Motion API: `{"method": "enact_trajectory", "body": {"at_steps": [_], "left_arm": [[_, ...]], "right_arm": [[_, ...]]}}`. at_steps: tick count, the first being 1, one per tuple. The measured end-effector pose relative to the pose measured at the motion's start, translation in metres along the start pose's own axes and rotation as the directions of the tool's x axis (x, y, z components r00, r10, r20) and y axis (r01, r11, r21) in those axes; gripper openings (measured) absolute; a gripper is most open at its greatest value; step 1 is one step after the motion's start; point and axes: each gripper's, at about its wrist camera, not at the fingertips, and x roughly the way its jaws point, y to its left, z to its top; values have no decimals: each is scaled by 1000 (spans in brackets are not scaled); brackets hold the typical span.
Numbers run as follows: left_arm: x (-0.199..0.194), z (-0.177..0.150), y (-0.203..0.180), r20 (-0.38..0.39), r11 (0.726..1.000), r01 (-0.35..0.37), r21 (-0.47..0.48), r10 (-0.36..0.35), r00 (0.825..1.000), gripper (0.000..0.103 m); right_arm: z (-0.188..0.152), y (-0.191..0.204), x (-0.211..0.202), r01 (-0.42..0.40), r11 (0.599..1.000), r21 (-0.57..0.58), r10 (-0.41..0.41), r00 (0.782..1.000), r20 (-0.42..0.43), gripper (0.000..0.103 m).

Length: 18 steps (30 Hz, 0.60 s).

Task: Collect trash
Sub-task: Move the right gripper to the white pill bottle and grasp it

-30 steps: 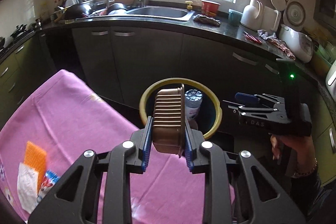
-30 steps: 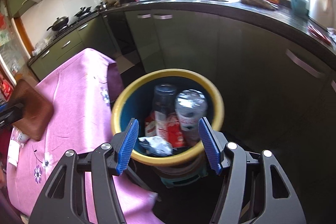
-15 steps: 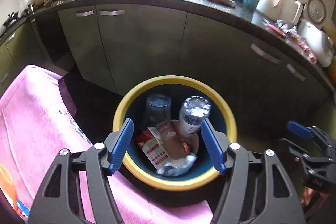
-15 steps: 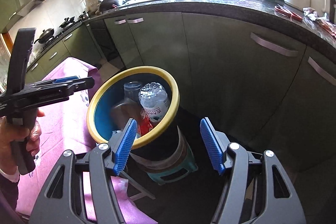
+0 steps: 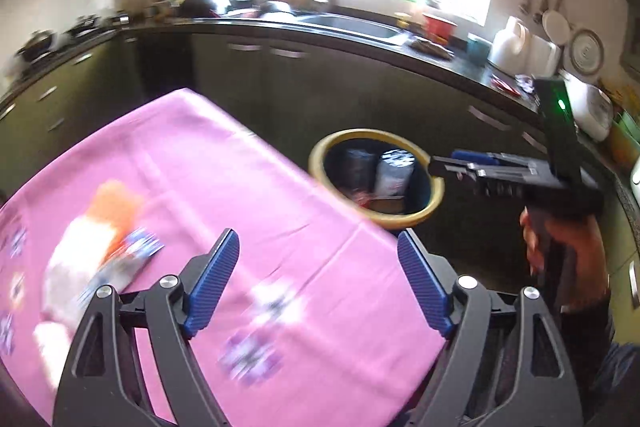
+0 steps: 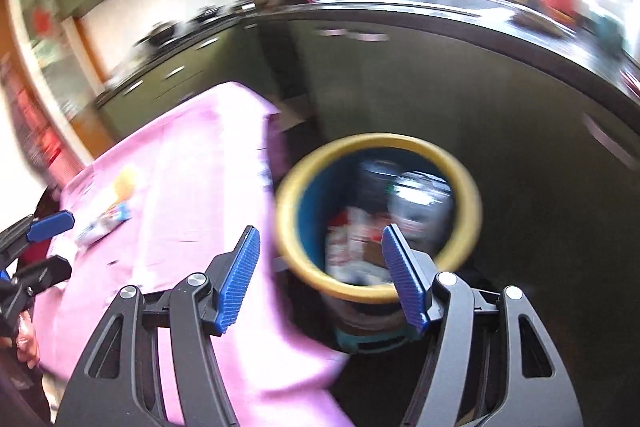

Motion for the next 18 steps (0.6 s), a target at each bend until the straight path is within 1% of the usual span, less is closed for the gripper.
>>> {"method": "enact_trajectory", "body": {"at_steps": [3, 5, 7, 9, 10, 11, 13, 15, 16, 18], "left_arm": [[-31, -25, 32, 11, 995, -89, -54, 89, 996, 78], [-51, -42, 55, 6, 983, -155, -95, 157, 988, 78], [-65, -57, 75, -13, 969, -208, -136, 208, 978, 78], [-78, -70, 93, -24, 955, -240, -177, 239, 971, 78], [-82, -75, 100, -29, 948, -255, -192, 254, 967, 79], [-87, -80, 108, -35, 939, -277, -205, 275, 961, 79], [-95, -89, 125, -51, 917, -324, -233, 322, 945, 79], [-107, -96, 140, -45, 908, -327, -262, 328, 944, 79], [-115, -99, 145, -36, 903, -330, -274, 333, 942, 79], [-134, -105, 152, -21, 891, -355, -284, 365, 931, 79]], "right_arm": [[10, 48, 14, -68, 991, -112, 65, 997, -34, 64], [15, 88, 25, -113, 974, -199, 103, 993, -59, 64], [16, 126, 35, -168, 947, -275, 150, 985, -85, 64], [15, 161, 45, -222, 907, -357, 193, 974, -115, 64], [15, 183, 52, -242, 877, -414, 205, 970, -133, 64], [14, 198, 58, -248, 858, -449, 203, 968, -147, 64], [11, 226, 68, -275, 827, -491, 211, 960, -182, 64], [9, 252, 73, -311, 808, -501, 233, 949, -213, 64], [7, 268, 75, -341, 795, -501, 255, 938, -234, 64], [4, 293, 78, -384, 782, -491, 283, 920, -269, 65]]}}
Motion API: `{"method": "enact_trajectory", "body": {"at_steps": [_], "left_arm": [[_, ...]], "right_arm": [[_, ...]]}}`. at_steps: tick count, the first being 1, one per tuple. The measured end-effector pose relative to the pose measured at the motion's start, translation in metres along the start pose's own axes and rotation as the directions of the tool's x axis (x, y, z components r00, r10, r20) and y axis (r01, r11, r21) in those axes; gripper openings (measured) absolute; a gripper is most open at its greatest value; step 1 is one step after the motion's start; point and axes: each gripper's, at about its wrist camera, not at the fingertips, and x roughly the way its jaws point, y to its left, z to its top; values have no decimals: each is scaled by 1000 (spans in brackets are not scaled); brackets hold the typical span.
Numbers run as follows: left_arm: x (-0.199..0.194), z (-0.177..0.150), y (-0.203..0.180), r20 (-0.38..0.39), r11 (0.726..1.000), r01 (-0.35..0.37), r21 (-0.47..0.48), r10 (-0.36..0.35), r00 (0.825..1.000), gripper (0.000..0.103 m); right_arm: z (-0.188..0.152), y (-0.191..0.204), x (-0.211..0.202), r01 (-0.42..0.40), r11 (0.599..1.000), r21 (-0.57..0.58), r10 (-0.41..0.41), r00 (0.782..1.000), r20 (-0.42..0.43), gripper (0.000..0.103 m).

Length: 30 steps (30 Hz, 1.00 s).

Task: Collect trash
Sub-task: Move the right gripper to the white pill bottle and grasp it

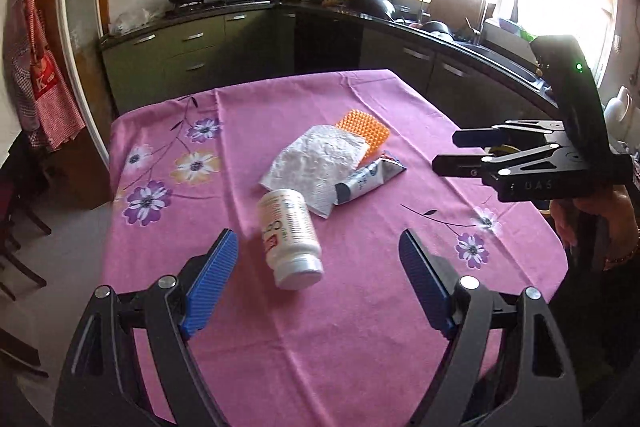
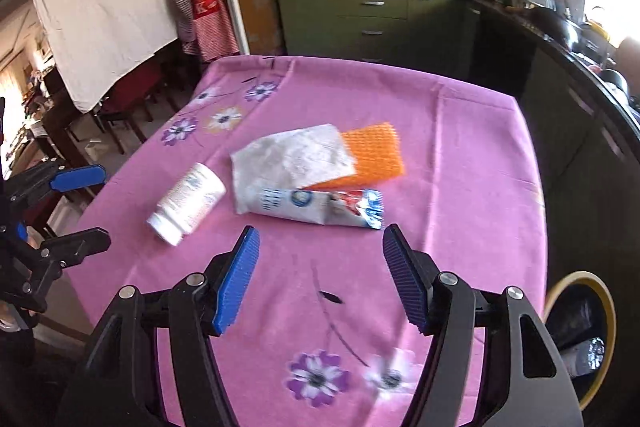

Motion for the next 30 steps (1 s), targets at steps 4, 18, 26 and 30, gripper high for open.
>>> {"method": "enact_trajectory", "body": {"at_steps": [4, 18, 26, 30], "left_arm": [[-29, -1, 32, 44, 994, -89, -62, 92, 995, 82], [-64, -15, 92, 105, 974, -167, -150, 184, 977, 84], [-58, -24, 103, 81, 963, -170, -211, 190, 978, 84], [-56, -22, 103, 66, 958, -182, -220, 201, 977, 84]], "right_arm": [[12, 48, 24, -96, 995, 29, 97, 994, -42, 65], [19, 149, 71, -224, 908, -354, 202, 974, -99, 88], [35, 129, 93, -395, 721, -569, 233, 912, -338, 94], [36, 132, 114, -422, 669, -611, 213, 898, -386, 94]]}}
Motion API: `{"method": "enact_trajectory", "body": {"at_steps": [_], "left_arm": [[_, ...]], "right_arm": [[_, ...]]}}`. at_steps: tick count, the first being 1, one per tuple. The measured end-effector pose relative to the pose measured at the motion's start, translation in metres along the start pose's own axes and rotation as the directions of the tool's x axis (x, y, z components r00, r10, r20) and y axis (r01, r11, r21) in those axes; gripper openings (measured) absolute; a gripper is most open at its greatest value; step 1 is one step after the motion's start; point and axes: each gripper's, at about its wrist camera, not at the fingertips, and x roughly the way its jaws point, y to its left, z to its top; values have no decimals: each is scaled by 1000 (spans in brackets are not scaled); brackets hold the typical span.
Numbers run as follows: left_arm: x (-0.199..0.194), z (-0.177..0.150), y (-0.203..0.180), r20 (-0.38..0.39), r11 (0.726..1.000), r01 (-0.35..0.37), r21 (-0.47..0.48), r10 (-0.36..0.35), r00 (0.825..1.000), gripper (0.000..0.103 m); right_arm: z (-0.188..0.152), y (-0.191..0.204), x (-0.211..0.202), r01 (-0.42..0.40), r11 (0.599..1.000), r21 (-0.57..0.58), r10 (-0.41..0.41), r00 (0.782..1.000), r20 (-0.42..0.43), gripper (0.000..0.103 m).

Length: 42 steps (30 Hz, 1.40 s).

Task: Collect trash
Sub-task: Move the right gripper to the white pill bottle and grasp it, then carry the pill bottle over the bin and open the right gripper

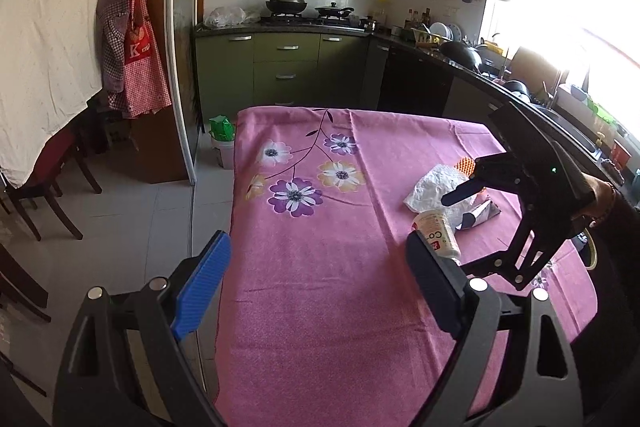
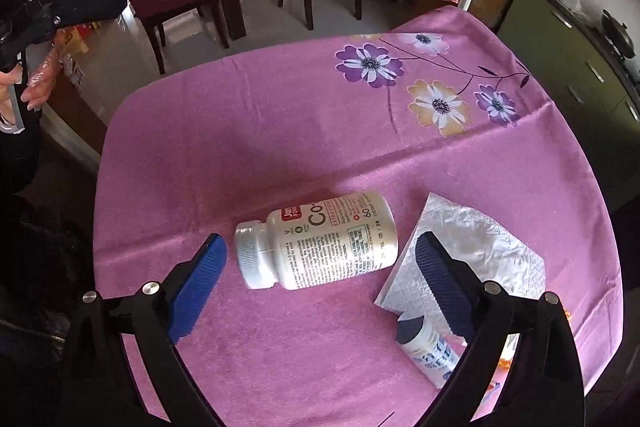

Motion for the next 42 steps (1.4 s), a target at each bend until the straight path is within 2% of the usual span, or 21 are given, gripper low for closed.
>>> {"method": "enact_trajectory", "body": {"at_steps": [4, 7, 12, 15, 21, 28, 33, 36, 39, 42], "left_arm": [[0, 1, 0, -9, 1000, -15, -2, 15, 1000, 84], [3, 2, 2, -14, 1000, -14, -14, 14, 1000, 85], [7, 3, 1, -23, 1000, -12, -11, 12, 1000, 85], [8, 2, 0, -27, 1000, -11, -9, 11, 1000, 85], [9, 0, -2, -34, 1000, -7, -4, 7, 999, 85], [9, 0, -10, -36, 1000, 11, 12, -10, 999, 86], [12, 2, -29, -41, 997, 54, 51, -52, 998, 87], [18, 4, -45, -48, 993, 89, 83, -85, 995, 87], [23, 6, -62, -49, 986, 125, 111, -120, 992, 87], [29, 6, -81, -55, 977, 168, 131, -162, 985, 87]], "right_arm": [[5, -2, 15, -45, 998, -46, 44, 998, -38, 94], [4, -7, 21, -87, 996, -33, 85, 996, -39, 94], [5, -7, 28, -96, 995, -37, 94, 995, -46, 94], [5, -5, 32, -80, 996, -48, 78, 996, -43, 86], [0, -9, 26, -69, 998, 16, 69, 998, 6, 86], [-15, 8, -11, -87, 994, 72, 79, 991, 109, 86], [-43, 17, -54, -51, 989, 141, 23, 980, 196, 86], [-76, 18, -88, 11, 974, 226, -64, 971, 231, 86], [-121, 10, -122, 84, 935, 345, -171, 959, 227, 86], [-178, -7, -154, 183, 844, 505, -305, 937, 169, 86]]}}
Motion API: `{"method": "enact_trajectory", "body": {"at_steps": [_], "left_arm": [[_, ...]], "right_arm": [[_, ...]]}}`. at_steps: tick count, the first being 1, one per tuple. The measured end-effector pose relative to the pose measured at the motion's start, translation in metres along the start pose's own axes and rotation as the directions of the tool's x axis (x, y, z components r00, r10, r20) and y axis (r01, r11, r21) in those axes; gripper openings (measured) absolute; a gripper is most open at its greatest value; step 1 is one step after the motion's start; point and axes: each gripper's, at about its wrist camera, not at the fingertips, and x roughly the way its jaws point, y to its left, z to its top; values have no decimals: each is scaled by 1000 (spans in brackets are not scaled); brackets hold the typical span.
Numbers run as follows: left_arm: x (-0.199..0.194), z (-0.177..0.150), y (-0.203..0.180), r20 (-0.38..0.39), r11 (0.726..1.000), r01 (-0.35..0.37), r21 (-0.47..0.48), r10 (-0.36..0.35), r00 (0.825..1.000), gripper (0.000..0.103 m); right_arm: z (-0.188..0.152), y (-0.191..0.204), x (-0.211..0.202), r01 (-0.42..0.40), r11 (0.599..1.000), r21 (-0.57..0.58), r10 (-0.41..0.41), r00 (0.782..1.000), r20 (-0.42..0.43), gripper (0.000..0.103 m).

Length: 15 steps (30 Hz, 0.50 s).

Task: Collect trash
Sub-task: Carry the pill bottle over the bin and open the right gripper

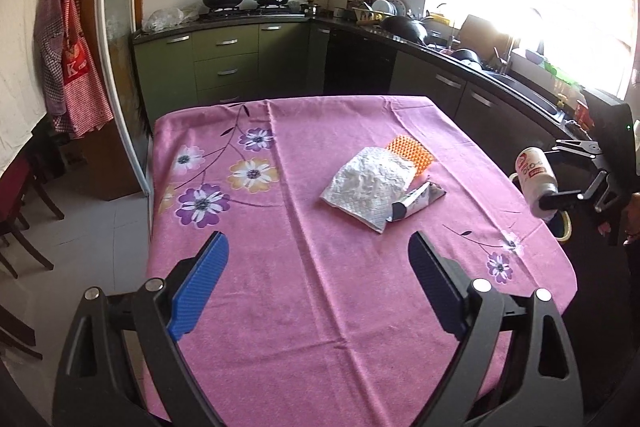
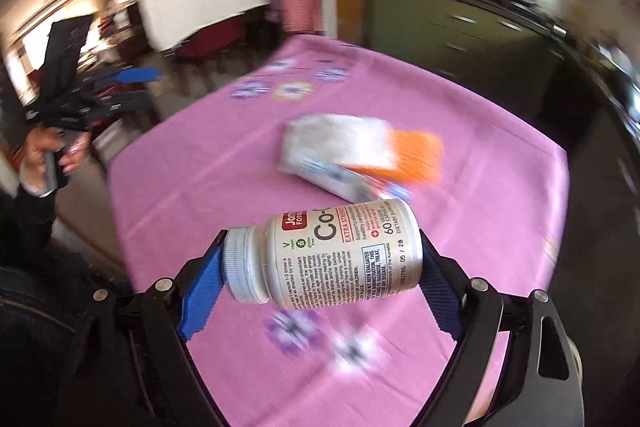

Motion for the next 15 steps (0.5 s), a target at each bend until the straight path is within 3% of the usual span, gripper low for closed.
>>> {"method": "enact_trajectory", "body": {"at_steps": [3, 5, 8, 11, 15], "left_arm": [[11, 3, -18, -10, 999, 40, 23, -40, 999, 87], [17, 4, -31, -19, 997, 61, 39, -60, 998, 90], [25, 4, -50, -29, 996, 71, 61, -69, 997, 97], [34, 5, -64, -48, 995, 73, 69, -69, 996, 97], [46, 6, -74, -74, 995, 79, 66, -74, 995, 97]], "right_arm": [[-29, -47, -27, 131, 981, 140, -130, 991, -13, 86], [-51, -80, -43, 228, 948, 222, -225, 974, -40, 86], [-81, -128, -45, 369, 873, 319, -348, 929, -123, 86], [-106, -163, -31, 451, 819, 355, -404, 892, -201, 86], [-129, -194, -4, 522, 776, 353, -443, 850, -285, 86]]}}
